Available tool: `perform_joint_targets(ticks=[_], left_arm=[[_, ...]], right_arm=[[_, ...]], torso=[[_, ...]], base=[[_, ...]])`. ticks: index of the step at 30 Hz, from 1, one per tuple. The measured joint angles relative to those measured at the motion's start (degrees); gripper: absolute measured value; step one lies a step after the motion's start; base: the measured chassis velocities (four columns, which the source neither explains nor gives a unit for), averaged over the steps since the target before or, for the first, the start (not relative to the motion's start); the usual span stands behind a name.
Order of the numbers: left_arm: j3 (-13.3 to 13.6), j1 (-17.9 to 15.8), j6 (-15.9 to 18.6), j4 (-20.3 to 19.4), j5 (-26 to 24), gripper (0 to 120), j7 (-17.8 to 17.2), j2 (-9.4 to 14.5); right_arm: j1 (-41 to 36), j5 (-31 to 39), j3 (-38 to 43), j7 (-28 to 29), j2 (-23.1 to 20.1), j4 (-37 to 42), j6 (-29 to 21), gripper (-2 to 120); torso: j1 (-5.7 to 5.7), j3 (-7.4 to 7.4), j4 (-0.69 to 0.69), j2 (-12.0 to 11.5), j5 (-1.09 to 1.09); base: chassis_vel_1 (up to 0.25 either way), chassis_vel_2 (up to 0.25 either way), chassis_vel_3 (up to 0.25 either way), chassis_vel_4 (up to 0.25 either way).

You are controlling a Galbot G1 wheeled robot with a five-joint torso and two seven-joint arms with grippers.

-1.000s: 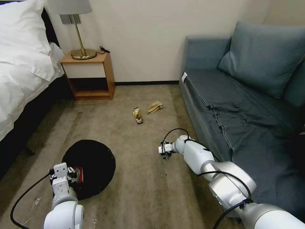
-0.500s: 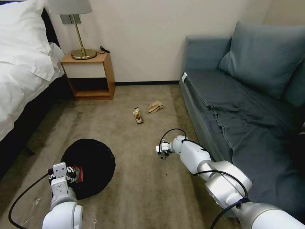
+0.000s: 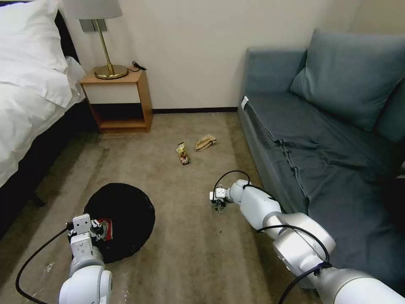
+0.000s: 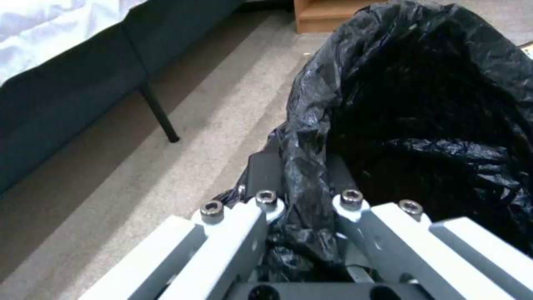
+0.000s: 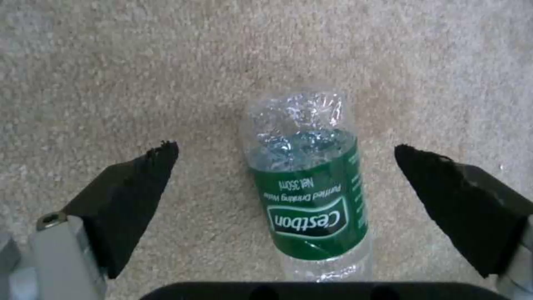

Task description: Pick up the trash bin, then pick up the garbage on the floor and place it into the trash bin.

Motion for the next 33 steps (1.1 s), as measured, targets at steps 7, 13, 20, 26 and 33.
perform_joint_targets(ticks=[7,13,20,26,33], left_arm=[[1.3,-1.5,0.4,0.9,1.3,4,0.2,0.0],[6.5,-3.1,2.2,2.5,4.7,4,0.9,0.0],[5.6,-2.9,2.0,2.1,4.9,4,0.9,0.0],[6.3,-2.7,2.0,2.2,5.5,4,1.0,0.0],[6.8,-3.0,1.8,2.7,5.9,4,1.0,0.0]], right_arm=[[-1.2,-0.4,2.7,0.4,-1.8,1.3,-0.1,100],[-2.8,-2.6,10.4,0.9,-5.8,2.0,0.8,100],[-2.0,-2.5,9.7,0.9,-4.4,2.3,1.7,100],[-2.0,-2.4,9.3,0.9,-4.3,2.8,2.1,100],[-2.2,-2.1,9.1,1.1,-4.6,2.9,2.6,100]], torso=[[0.00,0.00,0.03,0.0,0.02],[0.00,0.00,-0.09,0.0,-0.01],[0.00,0.00,0.05,0.0,0.03],[0.00,0.00,-0.01,0.0,0.00],[0.00,0.00,-0.01,0.0,0.00]], base=[[0.000,0.000,0.000,0.000],[0.000,0.000,0.000,0.000],[0.000,0.000,0.000,0.000],[0.000,0.000,0.000,0.000],[0.000,0.000,0.000,0.000]])
